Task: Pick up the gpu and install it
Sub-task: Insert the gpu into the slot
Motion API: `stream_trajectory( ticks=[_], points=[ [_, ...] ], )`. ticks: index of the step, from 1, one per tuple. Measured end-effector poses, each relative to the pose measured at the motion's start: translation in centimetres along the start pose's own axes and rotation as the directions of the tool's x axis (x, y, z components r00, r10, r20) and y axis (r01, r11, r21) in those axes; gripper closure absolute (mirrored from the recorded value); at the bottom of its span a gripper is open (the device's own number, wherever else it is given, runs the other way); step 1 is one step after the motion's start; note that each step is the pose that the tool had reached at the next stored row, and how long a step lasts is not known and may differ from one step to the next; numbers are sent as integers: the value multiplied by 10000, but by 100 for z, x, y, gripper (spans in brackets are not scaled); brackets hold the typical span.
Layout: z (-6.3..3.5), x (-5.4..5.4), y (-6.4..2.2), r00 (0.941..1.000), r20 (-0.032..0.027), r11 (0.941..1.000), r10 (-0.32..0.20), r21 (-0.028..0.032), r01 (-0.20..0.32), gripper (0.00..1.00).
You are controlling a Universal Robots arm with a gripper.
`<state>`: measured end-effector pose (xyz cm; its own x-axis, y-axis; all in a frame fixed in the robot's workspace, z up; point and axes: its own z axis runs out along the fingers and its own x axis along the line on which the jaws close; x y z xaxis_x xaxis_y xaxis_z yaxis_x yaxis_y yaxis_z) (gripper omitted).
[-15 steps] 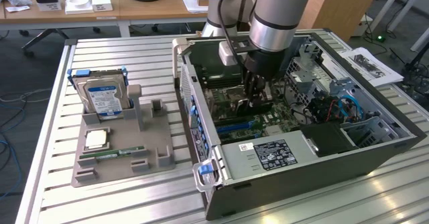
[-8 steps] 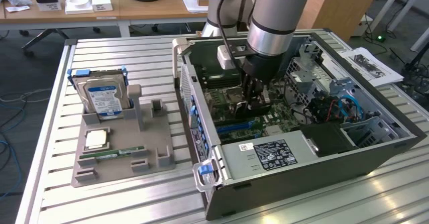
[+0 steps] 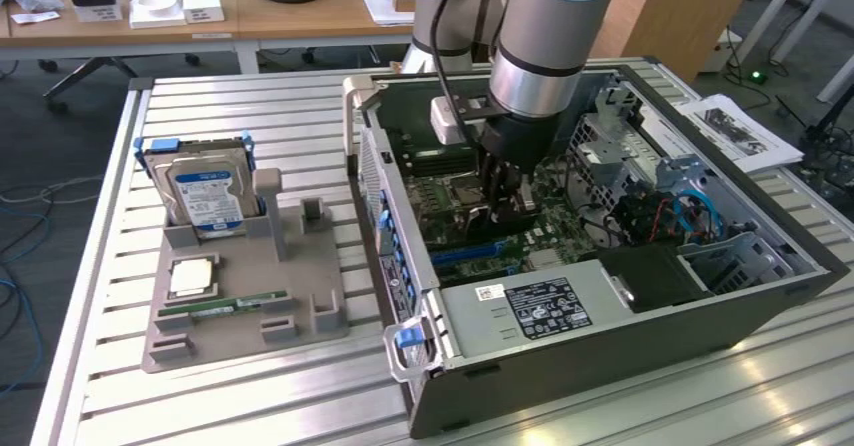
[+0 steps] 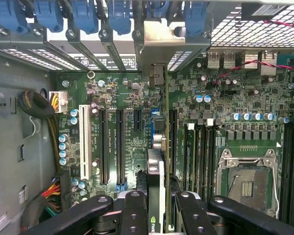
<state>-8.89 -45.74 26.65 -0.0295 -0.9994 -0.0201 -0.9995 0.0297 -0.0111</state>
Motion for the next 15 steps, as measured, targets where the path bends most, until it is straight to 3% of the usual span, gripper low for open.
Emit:
stream_trajectory(
  ticks=[15],
  points=[
    [3, 17, 23, 10000, 2, 10000, 1, 1, -1, 73]
  ],
)
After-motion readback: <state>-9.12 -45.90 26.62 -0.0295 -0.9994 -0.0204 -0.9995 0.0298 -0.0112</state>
